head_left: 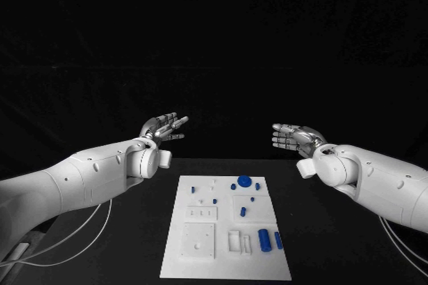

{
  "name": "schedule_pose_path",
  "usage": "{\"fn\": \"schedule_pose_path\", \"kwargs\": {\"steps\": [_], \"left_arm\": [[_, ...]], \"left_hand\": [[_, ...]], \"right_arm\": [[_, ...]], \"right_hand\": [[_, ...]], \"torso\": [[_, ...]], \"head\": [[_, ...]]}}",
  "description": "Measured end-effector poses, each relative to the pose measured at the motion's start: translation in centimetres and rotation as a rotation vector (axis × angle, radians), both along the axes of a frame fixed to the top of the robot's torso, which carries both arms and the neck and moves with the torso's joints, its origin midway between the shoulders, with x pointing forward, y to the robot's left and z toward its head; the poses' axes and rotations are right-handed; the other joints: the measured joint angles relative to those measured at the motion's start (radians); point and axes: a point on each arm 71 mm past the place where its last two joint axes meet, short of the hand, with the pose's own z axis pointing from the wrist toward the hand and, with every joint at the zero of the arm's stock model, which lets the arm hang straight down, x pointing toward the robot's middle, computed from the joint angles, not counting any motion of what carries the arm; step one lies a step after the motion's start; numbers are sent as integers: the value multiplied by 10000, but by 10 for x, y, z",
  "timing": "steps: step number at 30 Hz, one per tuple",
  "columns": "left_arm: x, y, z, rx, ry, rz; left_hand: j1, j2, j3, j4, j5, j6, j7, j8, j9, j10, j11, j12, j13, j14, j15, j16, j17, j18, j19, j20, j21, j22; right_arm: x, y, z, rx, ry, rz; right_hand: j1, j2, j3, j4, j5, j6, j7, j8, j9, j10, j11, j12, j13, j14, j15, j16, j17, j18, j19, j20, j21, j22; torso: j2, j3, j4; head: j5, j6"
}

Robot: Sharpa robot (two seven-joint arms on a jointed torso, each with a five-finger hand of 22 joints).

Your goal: Assemble the parts on the task board

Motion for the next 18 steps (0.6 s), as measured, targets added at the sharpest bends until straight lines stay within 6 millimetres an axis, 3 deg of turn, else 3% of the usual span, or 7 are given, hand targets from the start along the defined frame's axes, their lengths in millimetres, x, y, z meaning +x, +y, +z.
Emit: {"fn": "schedule_pose_path", "kwargs": {"steps": [18], "left_arm": [[0, 0, 0, -3, 1, -8]], "left_hand": [[0, 0, 0, 0, 0, 0, 0, 0, -1, 0, 0, 0, 0, 0, 0, 0, 0, 0, 0, 0, 0, 0]], "right_arm": [[0, 0, -1, 3, 8, 2]], "right_hand": [[0, 0, 0, 0, 0, 0, 0, 0, 0, 0, 0, 0, 0, 0, -1, 0, 0, 0, 0, 0, 0, 0]], "torso": [[2, 0, -3]], "head": [[8, 8]]}}
